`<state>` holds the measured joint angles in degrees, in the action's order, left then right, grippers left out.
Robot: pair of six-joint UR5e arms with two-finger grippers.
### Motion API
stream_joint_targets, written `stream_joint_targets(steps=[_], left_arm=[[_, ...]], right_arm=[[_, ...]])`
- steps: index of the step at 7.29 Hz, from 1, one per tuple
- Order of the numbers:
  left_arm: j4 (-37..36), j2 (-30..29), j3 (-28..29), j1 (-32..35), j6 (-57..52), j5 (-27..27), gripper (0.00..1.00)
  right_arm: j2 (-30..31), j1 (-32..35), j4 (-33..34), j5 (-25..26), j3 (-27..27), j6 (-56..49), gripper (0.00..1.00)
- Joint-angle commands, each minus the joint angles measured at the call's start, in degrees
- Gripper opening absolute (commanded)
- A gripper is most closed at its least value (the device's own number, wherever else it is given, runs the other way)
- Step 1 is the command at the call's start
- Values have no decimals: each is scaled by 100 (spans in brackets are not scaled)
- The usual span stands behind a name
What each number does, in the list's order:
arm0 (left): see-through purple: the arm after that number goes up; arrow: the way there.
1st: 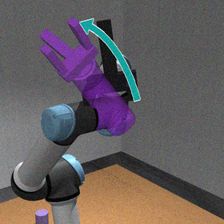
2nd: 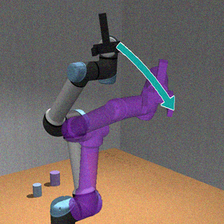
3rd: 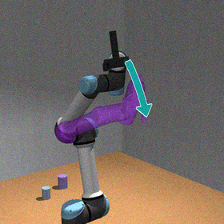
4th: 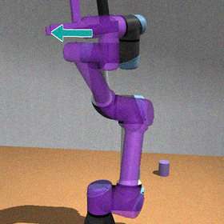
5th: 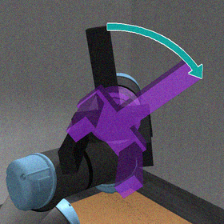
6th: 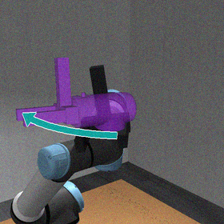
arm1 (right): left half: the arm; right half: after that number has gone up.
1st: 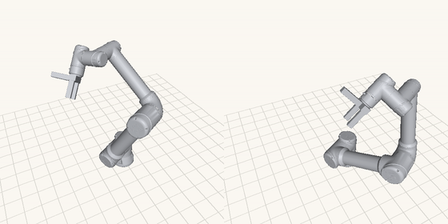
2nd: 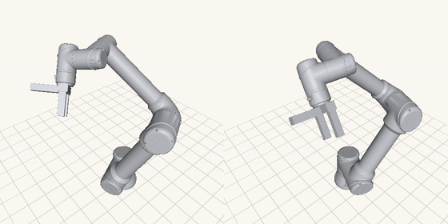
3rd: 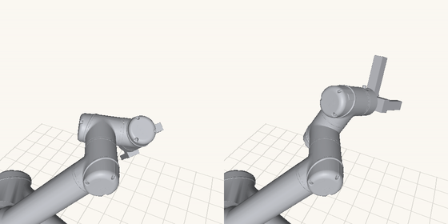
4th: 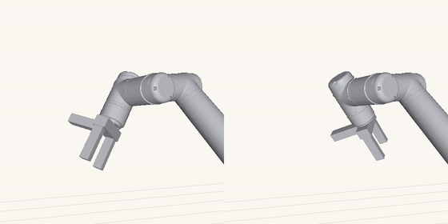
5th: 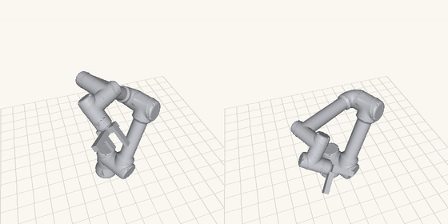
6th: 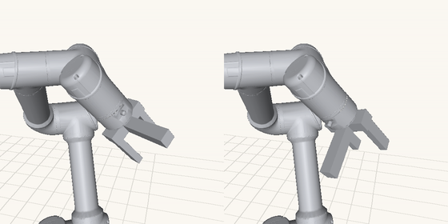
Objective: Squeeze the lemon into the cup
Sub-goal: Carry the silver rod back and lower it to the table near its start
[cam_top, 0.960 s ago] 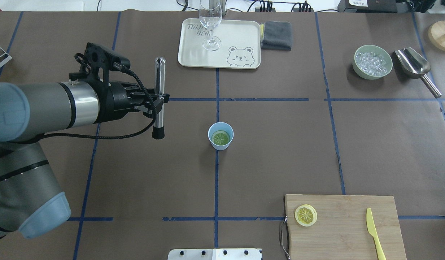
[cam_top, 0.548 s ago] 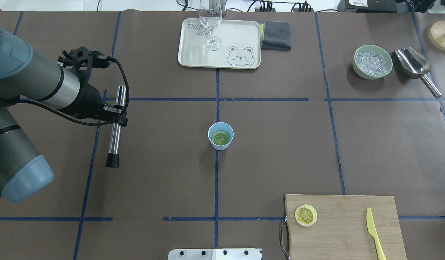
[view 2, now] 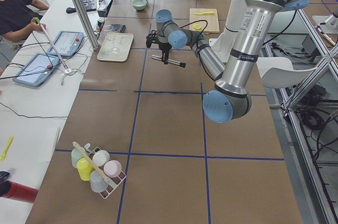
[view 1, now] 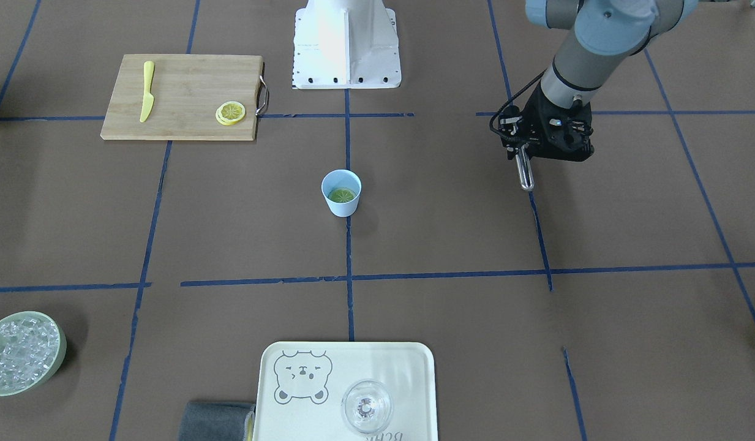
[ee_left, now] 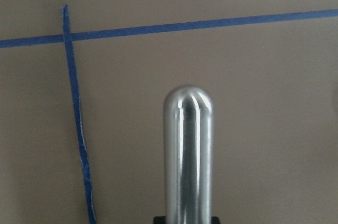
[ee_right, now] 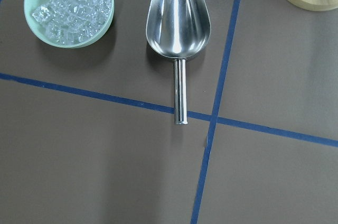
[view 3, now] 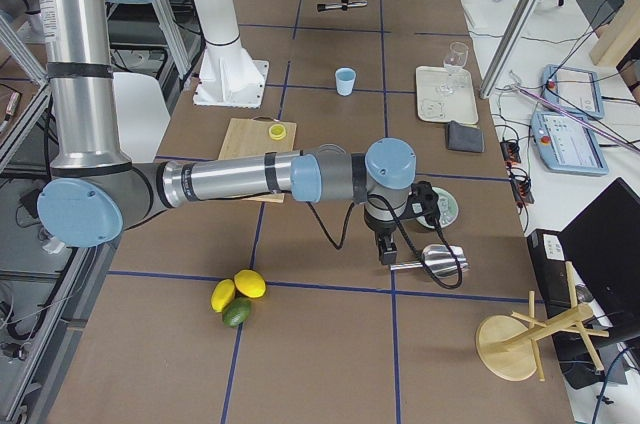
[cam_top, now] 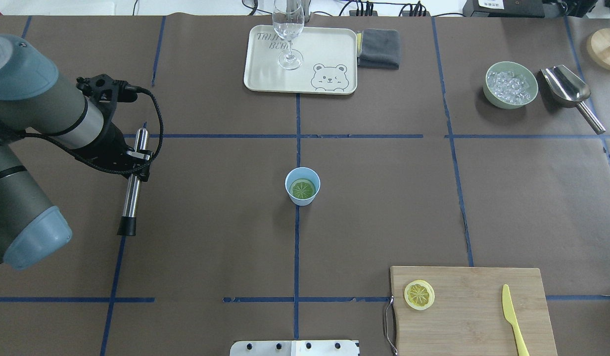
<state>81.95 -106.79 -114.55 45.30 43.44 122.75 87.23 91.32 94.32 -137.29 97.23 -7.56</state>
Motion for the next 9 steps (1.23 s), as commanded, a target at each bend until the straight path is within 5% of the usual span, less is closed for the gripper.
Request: stream_joint_targets(steps=[1,5,9], left_arm=[[-48,517,317,5,-1184,-31,0],[-21,572,1520,1084,-1277,390,0],[761,510,2445,1165,-1163,382,0]], right_arm=[[-5,0,-1,0,24,0,100],[-13,-9,-1,0,217,9,100],[-22,-26,-1,27,244,0,100]])
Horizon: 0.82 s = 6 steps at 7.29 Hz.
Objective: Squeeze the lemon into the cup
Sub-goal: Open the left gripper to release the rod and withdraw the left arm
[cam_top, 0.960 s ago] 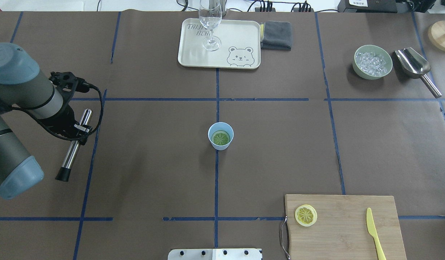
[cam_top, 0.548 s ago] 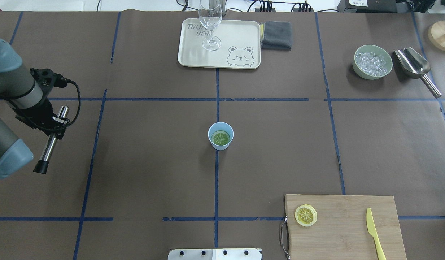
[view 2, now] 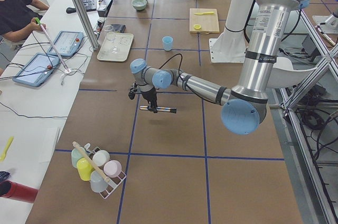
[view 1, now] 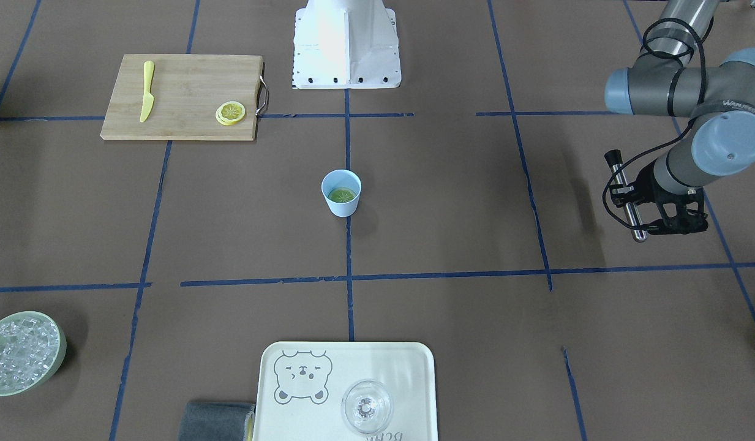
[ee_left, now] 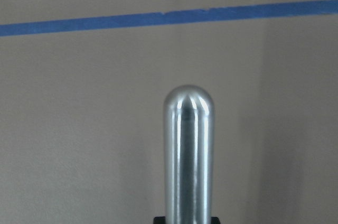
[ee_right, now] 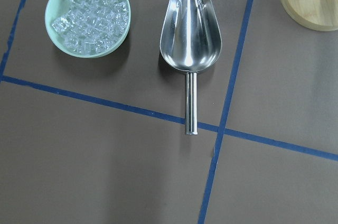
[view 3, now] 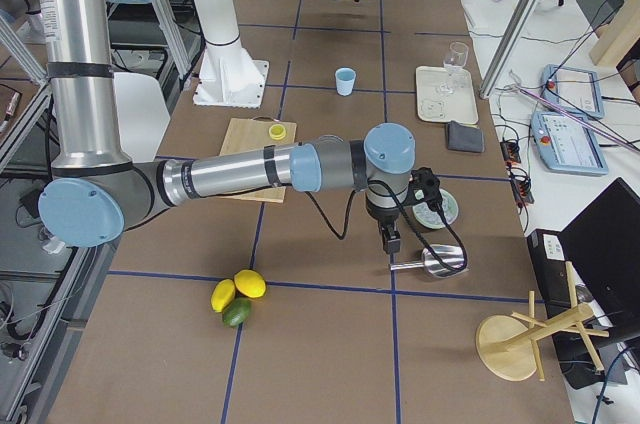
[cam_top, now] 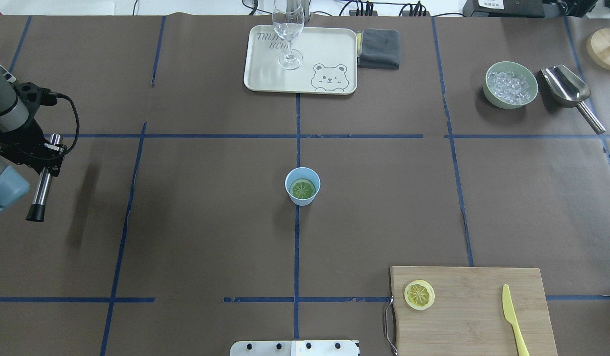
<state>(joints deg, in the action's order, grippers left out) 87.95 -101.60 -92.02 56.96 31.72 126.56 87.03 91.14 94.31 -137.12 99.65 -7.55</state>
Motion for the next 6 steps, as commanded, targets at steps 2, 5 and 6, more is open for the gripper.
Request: stream_joint_targets(steps=[2,5,6], left_arm=[[231,-53,324,-10,10,-17,0],[592,-62,571,-45,10,-26,0],[592,-45,579,-45,18,-26,48]], right_arm=[[-2,-9,0,10,2,-1,100],[-2,-18,0,10,-7,-1,100],[-2,-18,0,10,-15,-1,100]])
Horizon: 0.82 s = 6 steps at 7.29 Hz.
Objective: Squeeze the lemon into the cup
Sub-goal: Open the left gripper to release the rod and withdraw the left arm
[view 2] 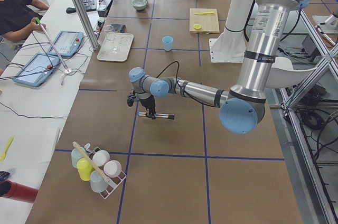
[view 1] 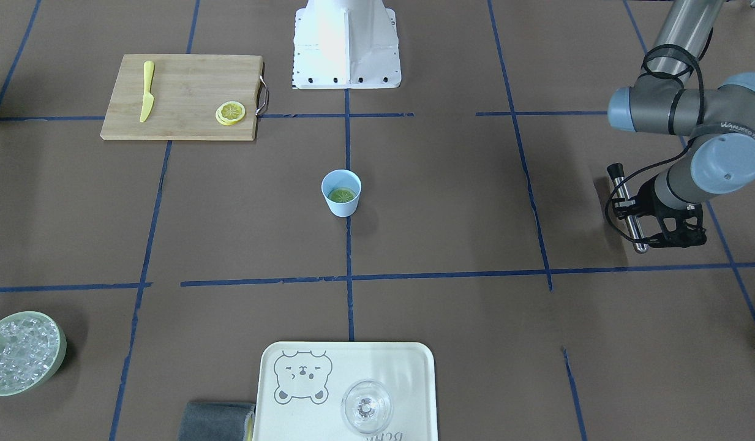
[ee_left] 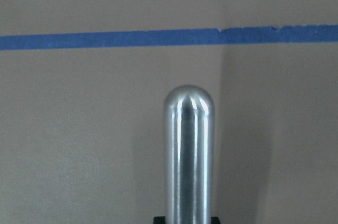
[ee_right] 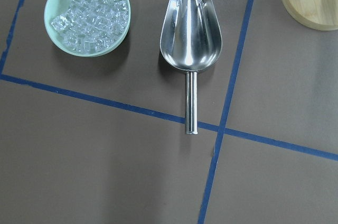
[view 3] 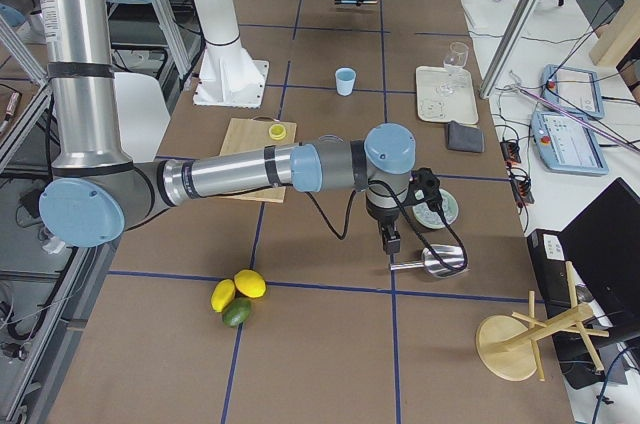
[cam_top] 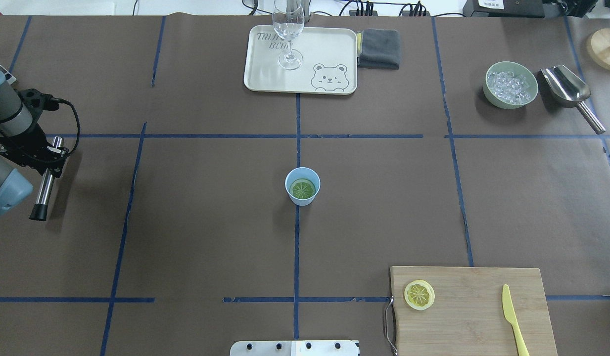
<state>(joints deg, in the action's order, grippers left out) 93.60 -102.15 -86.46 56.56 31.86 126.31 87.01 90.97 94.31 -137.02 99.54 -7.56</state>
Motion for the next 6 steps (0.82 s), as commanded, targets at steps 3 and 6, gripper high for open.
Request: stream_joint_targets(steps=[3,6], left_arm=[[35,20,-11,-5,-4,-1,100],[1,29,-738,309,13,25,100]], right_arm=[[-18,-1,0,9,-13,0,100],[-18,-9,0,9,-48,0,100]])
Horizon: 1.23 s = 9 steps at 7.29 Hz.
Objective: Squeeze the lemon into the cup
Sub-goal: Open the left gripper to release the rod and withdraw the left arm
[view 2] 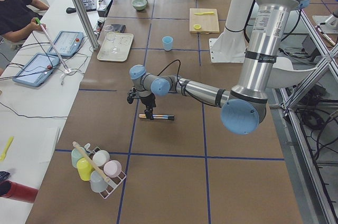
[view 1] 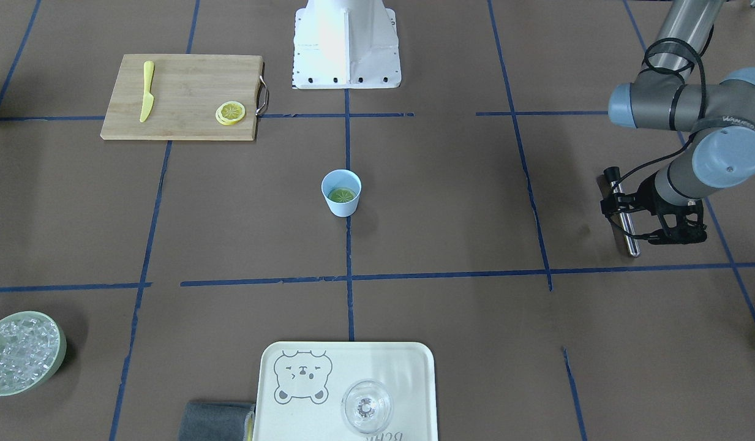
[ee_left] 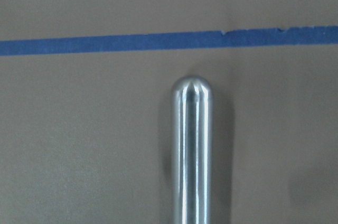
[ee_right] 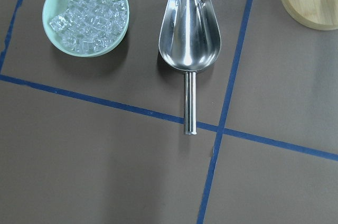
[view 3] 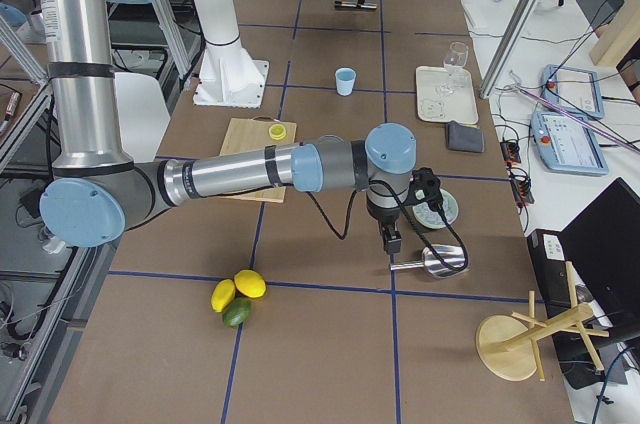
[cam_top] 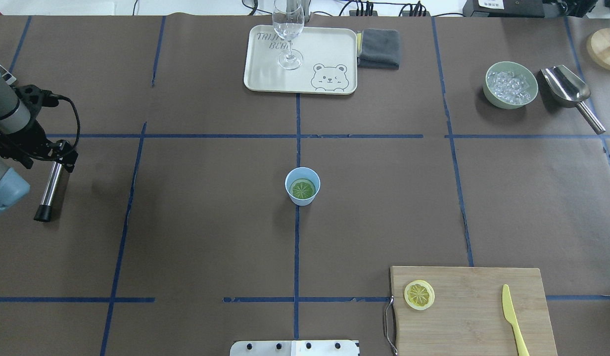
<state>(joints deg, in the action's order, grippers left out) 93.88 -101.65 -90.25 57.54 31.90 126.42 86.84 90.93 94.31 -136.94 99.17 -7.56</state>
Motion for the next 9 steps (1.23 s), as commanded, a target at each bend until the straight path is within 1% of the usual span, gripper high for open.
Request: stream_joint_targets(steps=[1,2,3,5,7,8,9], left_arm=[[-36,-31,-684,562,1,32,100],[-10,-39,-931,1018,1,41,100],[51,-40,-1029,1571,-469,41,100],[34,153,-1100,2101,-1873,23,100],[25,538,-1083,2751,-2825,58,100],[25,723,-1039,2972,-3230,128,100],[52,1030,-1004,3061,-3512,285,100]], right_arm=[[8,-5,9,0,-20,0,100],[17,-5,9,0,-29,0,100],[17,-5,9,-8,-29,0,100],[17,-14,9,-8,-64,0,100],[17,-23,9,0,-64,0,100],[17,-32,9,0,-73,0,100],[43,-32,18,-8,-108,9,100]])
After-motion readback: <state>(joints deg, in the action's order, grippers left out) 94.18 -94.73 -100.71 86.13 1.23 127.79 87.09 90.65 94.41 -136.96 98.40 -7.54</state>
